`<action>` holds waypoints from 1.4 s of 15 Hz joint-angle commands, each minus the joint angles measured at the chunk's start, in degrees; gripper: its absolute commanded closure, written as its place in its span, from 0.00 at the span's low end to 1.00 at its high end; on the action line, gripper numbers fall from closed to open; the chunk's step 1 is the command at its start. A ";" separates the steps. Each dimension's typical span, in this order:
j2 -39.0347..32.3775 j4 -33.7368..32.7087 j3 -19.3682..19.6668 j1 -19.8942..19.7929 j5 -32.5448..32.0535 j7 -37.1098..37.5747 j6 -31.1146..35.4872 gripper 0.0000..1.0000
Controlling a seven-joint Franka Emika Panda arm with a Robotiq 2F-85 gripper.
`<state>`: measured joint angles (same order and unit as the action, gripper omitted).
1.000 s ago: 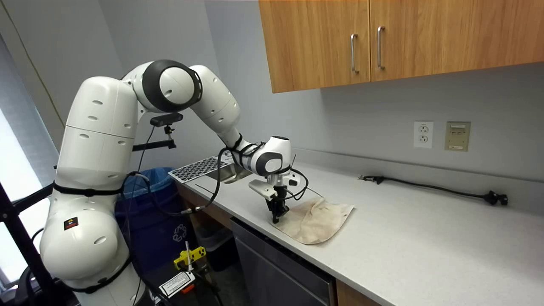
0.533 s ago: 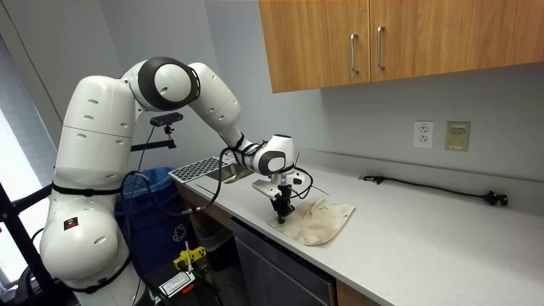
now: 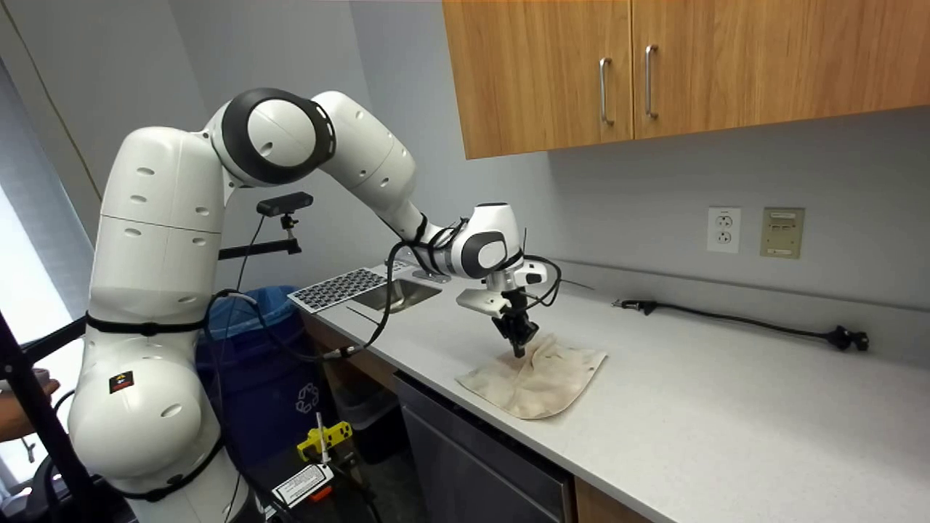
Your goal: Straighten out the cloth
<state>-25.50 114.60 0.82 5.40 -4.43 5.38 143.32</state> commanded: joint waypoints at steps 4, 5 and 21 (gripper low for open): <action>-7.42 -9.63 5.11 0.55 -6.45 4.43 6.39 1.00; -8.78 -11.33 5.40 0.53 -6.23 4.67 6.85 1.00; -28.28 -35.07 7.13 -0.78 -1.90 9.35 4.64 1.00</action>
<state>-50.17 85.33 7.61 4.91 -7.94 13.97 150.12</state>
